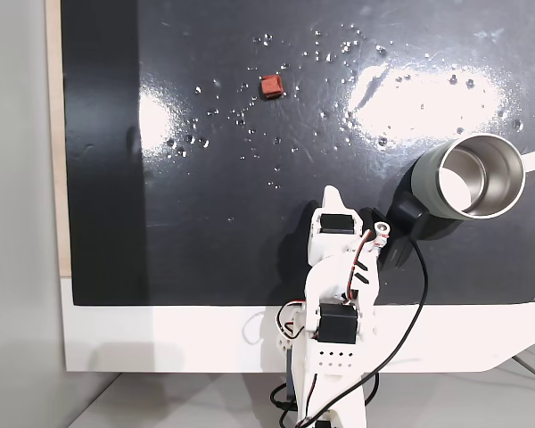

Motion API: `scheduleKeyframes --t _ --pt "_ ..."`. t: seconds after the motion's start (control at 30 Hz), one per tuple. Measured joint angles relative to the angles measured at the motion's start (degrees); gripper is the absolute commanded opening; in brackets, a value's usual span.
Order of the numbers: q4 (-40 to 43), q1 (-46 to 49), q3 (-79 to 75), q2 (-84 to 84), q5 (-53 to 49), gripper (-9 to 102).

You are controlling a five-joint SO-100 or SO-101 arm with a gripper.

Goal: Grasp a cube and put it in the cup.

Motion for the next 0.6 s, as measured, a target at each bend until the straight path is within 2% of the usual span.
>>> scheduleKeyframes --t 0.6 --pt "-1.1 0.0 0.2 0.0 0.1 0"
